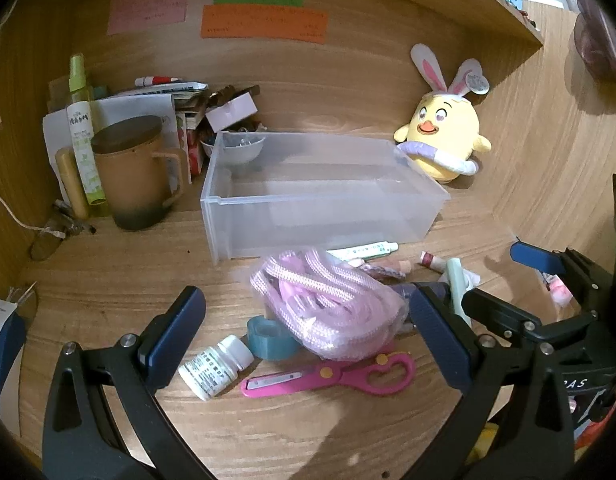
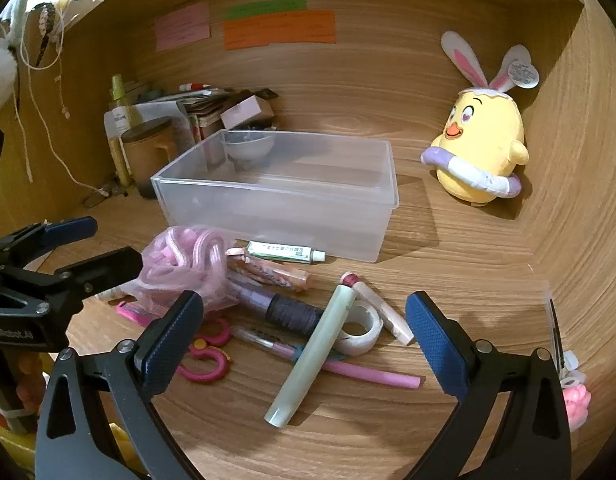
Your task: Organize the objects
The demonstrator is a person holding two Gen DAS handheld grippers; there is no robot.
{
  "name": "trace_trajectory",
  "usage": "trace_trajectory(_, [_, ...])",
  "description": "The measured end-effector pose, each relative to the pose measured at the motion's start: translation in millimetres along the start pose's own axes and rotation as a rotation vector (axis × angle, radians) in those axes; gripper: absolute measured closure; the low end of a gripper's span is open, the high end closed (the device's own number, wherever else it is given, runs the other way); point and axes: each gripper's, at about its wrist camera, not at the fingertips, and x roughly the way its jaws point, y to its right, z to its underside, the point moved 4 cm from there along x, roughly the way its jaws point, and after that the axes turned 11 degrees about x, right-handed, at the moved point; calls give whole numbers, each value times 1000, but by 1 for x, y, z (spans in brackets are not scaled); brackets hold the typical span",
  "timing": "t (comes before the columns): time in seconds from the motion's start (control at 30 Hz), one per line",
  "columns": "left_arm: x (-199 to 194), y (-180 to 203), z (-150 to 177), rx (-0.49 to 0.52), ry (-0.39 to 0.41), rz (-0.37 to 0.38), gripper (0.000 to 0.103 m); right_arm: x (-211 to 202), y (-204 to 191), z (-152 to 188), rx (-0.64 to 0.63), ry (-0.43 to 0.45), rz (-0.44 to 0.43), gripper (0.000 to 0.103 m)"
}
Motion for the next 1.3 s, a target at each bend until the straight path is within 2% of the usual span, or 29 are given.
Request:
trace_trajectory(0.2, [-5, -4, 6, 5, 0, -20, 0, 0, 1, 5, 19, -5, -5, 3])
trace_trajectory(0.27, [-6, -11, 12, -2, -5, -39, 6, 0, 2, 8, 15, -6, 4, 6])
trace_trajectory(0.3, [-7, -13, 14, -8, -11, -42, 13, 0, 3, 10, 14, -8, 9, 7])
trace_trajectory(0.33, [-6, -17, 19, -21, -23, -44, 19, 0, 3, 12, 14, -13, 11, 11])
trace_trajectory(0.4, [-3, -27, 28, -51, -53, -49, 21, 2, 6, 16, 24, -29, 6, 14])
trace_trajectory(0.5, [7, -37, 44, -80, -101, -59, 29, 8, 8, 25, 59, -71, -24, 25])
trace_trajectory(0.57, [13, -41, 53, -99, -129, -56, 31, 14, 10, 31, 63, -97, -16, 36])
trace_trajectory(0.67, [19, -46, 60, -106, -151, -75, 32, 20, 18, 34, 89, -126, -6, 46])
trace_trajectory(0.77, [21, -52, 63, -104, -159, -89, 32, 25, 26, 31, 124, -144, -15, 51])
trace_trajectory(0.87, [25, -54, 62, -115, -151, -60, 33, 29, 28, 30, 136, -152, -17, 54])
trace_trajectory(0.97, [27, -54, 60, -124, -140, -34, 43, 33, 28, 28, 135, -155, -13, 59])
trace_trajectory(1.0, [27, -54, 60, -129, -139, -24, 49, 34, 28, 28, 135, -157, -11, 60])
trace_trajectory(1.03, [28, -54, 61, -135, -137, -13, 50, 35, 28, 27, 135, -155, -9, 61])
trace_trajectory(1.1, [28, -55, 61, -142, -128, -15, 51, 37, 29, 27, 133, -157, -8, 66])
trace_trajectory(1.17, [26, -56, 62, -139, -122, -31, 51, 40, 29, 28, 136, -173, -15, 80])
trace_trajectory(1.3, [21, -59, 59, -144, -108, -41, 51, 38, 31, 28, 147, -164, -15, 89])
